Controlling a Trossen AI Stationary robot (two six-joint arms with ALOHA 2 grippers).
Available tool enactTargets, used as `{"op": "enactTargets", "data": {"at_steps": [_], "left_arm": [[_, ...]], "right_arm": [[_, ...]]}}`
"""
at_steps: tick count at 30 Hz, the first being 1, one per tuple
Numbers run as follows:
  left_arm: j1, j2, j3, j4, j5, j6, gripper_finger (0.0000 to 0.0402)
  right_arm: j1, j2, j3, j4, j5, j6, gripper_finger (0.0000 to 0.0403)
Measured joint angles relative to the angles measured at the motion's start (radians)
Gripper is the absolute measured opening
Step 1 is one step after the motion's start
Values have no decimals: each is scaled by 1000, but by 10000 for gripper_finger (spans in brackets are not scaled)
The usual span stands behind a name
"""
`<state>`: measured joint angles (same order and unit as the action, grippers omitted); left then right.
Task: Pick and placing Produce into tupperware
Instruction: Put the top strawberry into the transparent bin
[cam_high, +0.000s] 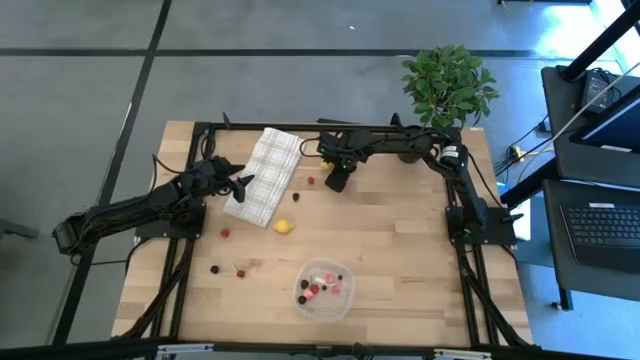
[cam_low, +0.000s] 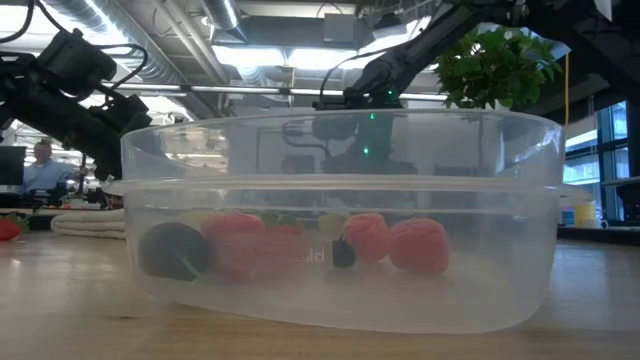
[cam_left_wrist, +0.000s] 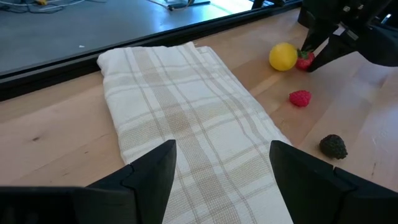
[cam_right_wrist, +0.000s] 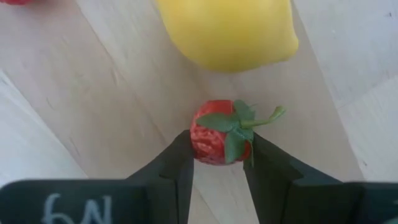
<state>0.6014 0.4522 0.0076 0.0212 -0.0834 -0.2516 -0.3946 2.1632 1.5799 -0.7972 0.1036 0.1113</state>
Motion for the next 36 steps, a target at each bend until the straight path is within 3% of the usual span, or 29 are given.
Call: {"op": "enactTargets", "data": {"at_steps": [8, 15, 20, 25, 36], "left_arm": [[0, 0, 0, 0, 0, 0, 250], [0, 0, 0, 0, 0, 0, 250], [0, 0, 0, 0, 0, 0, 250], [0, 0, 0, 0, 0, 0, 250], [0, 1, 0, 0, 0, 0, 250]], "right_arm": [[25, -50, 0, -69, 0, -12, 121], [97, -176, 0, -152, -40, 21, 122], [219, -288, 1, -177, -138, 90, 122], [394, -362, 1, -138, -158, 143, 122], [688, -318, 6, 75, -152, 174, 122]]}}
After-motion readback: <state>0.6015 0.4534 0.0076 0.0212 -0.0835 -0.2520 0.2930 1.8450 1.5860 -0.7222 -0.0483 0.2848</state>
